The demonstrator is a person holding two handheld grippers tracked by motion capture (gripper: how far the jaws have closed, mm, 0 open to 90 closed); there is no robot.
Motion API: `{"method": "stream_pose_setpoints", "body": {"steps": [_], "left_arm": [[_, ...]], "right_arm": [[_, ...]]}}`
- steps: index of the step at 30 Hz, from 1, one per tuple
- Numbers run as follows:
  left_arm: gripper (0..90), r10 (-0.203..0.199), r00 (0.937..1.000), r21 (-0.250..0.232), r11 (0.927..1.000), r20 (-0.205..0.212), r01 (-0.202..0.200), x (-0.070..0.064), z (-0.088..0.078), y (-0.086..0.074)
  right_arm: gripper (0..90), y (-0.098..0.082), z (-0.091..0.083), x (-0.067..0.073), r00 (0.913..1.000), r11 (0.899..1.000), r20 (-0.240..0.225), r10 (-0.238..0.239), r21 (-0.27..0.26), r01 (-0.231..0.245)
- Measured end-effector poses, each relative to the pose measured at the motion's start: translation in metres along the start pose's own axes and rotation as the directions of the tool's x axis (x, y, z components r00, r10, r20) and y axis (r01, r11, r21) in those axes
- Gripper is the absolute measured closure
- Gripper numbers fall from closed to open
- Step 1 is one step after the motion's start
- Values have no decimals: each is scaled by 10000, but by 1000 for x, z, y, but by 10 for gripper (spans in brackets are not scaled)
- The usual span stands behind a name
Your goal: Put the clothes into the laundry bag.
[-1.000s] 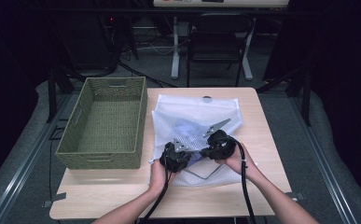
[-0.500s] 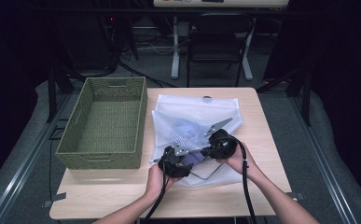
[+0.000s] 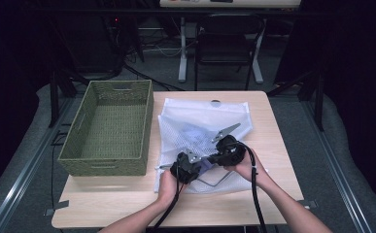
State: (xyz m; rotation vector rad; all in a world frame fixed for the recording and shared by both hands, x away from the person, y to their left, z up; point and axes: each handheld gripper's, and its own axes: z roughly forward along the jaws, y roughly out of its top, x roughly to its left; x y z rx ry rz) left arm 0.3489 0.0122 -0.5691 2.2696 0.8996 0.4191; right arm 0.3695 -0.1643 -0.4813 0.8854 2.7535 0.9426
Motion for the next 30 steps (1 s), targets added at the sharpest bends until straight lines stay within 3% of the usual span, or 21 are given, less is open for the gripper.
{"method": "stream_pose_setpoints", "body": {"steps": [5,8,16,22,26,30], "left_arm": [[839,259,9997,-142,9996,-19,-259,-1,-2,1],[854,211,9998,-197,9996,74,-209,-1,-4,3],[859,26,9999,-904,9959,-113,-36,-1,-14,14],[859,-454,9965,-1678,9853,-703,331,1,-15,21],[860,-815,9891,-2082,9766,-1229,546,1,-14,24],[859,-1095,9831,-1972,9771,-1469,794,3,-9,23]], "right_arm": [[881,1,1,1,10000,10000,36,-13,-53,13],[881,2,0,2,10000,9999,59,42,-119,-41],[881,5,-10,2,9999,9986,65,153,-508,-150],[881,8,-18,3,9998,9959,76,200,-879,-193],[881,10,-24,2,9998,9947,97,185,-1018,-175],[881,7,-23,0,9996,9949,11,281,-966,-279]]}}
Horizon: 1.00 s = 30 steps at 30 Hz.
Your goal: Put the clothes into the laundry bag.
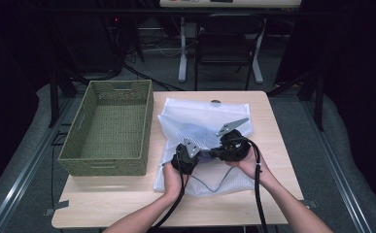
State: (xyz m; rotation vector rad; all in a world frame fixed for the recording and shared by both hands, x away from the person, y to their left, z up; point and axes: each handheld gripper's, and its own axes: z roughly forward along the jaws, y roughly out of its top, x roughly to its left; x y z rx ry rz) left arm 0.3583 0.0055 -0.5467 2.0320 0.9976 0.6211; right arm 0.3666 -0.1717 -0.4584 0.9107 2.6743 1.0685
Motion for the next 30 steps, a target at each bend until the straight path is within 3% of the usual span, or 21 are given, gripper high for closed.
{"method": "stream_pose_setpoints", "body": {"steps": [5,9,15,17,24,29,30], "left_arm": [[852,-239,9990,347,9991,388,226,3,5,-4],[846,-311,9985,525,9982,456,286,4,8,-8],[804,-322,9975,727,9970,633,276,2,10,-12],[773,-340,9972,751,9968,660,290,3,10,-12],[514,-287,9951,1363,9905,949,155,3,4,-14],[456,-449,9911,1446,9891,1254,266,4,-6,-14],[456,-335,9900,1589,9872,1372,114,5,-10,-13]], "right_arm": [[880,-7,11,-5,10000,9988,-32,57,487,-55],[879,-10,19,-7,9998,9958,-175,45,912,-29],[878,-13,24,-7,9999,9947,-127,54,1024,-41],[878,-13,24,-7,9999,9948,-109,61,1013,-50],[879,-13,21,-8,9999,9952,-91,67,978,-57],[878,-14,20,-10,9998,9958,-73,174,905,-167],[878,-14,20,-10,9998,9958,-73,174,905,-167]]}}
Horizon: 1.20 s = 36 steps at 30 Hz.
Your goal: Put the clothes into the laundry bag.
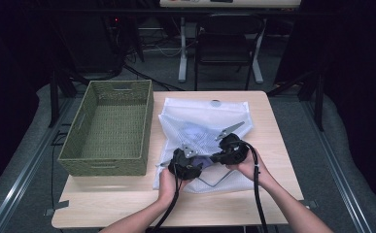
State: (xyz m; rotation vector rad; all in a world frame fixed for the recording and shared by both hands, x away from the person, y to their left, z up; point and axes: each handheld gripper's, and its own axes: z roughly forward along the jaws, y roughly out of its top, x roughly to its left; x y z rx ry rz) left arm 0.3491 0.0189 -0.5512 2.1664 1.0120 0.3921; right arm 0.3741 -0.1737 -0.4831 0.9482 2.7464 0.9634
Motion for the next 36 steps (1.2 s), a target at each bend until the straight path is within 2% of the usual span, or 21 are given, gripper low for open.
{"method": "stream_pose_setpoints", "body": {"steps": [5,7,11,16,17,19,20,22,23,26,28,31,36], "left_arm": [[481,53,9998,154,9999,205,-56,-3,-10,-3],[479,229,9994,211,9995,274,-235,-3,-18,-8],[472,361,9992,208,9991,197,-365,1,-30,-14],[465,492,9978,147,9987,-448,-485,8,-42,-22],[462,664,9959,208,9977,-611,-653,11,-43,-22],[457,734,9927,125,9973,-958,-725,14,-42,-22],[455,734,9927,125,9973,-958,-725,14,-42,-22],[451,847,9880,177,9964,-1291,-831,19,-37,-19],[451,847,9880,177,9964,-1291,-831,19,-37,-19],[464,1063,9778,514,9938,-1804,-986,22,-25,-18],[476,1093,9767,621,9931,-1846,-995,23,-22,-18],[592,1126,9762,605,9928,-1852,-1031,25,-19,-18],[871,1187,9792,371,9928,-1646,-1141,29,-21,-20]], "right_arm": [[879,0,-2,0,10000,10000,24,54,-62,-54],[878,0,-2,-1,10000,10000,68,27,-81,-26],[878,0,-4,-2,10000,10000,39,-27,-69,27],[878,0,-5,-2,10000,10000,46,3,-67,-2],[878,0,-5,-2,10000,9999,36,51,-95,-51],[878,0,-6,-2,10000,9999,56,30,-106,-29],[878,0,-7,-2,9999,9999,84,58,-146,-57],[878,1,-8,-2,10000,9999,57,55,-157,-54],[878,1,-8,-2,10000,9999,57,55,-157,-54],[878,0,-9,-2,9999,9996,27,146,-248,-145],[878,0,-10,-2,9998,9996,7,175,-229,-175],[878,0,-10,-2,9998,9995,-38,196,-236,-197],[866,-1,-8,-3,9999,9999,-51,91,-134,-92]]}}
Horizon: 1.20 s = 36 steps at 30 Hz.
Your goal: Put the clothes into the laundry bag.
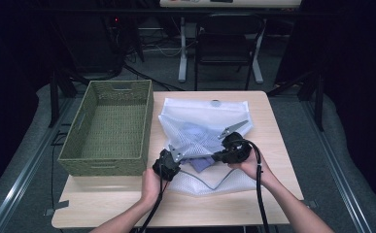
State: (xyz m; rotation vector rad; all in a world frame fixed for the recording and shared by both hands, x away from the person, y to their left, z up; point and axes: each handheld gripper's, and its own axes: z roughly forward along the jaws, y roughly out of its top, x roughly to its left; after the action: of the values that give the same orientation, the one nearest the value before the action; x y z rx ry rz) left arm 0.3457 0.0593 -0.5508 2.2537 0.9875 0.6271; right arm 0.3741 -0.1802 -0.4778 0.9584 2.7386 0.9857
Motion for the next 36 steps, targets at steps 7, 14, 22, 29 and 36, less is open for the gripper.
{"method": "stream_pose_setpoints", "body": {"steps": [7,14,22,29,36], "left_arm": [[886,-322,9969,87,9995,721,316,8,-11,-2],[885,-263,9907,151,9996,1337,245,11,-28,-1],[884,-368,9803,366,9989,1943,303,16,-31,-5],[885,13,9709,1035,9943,2393,-269,15,-27,-11],[886,397,9615,1784,9798,2718,-909,14,-17,-16]], "right_arm": [[684,-7,4,0,9936,9981,1072,-343,551,285],[592,-28,0,2,9792,9927,1937,-600,1143,382],[563,-52,20,-2,9594,9832,2679,-880,1780,405],[882,-57,23,-12,9582,9825,2781,-677,1855,156],[888,-59,26,-13,9673,9724,2417,-766,2327,189]]}}
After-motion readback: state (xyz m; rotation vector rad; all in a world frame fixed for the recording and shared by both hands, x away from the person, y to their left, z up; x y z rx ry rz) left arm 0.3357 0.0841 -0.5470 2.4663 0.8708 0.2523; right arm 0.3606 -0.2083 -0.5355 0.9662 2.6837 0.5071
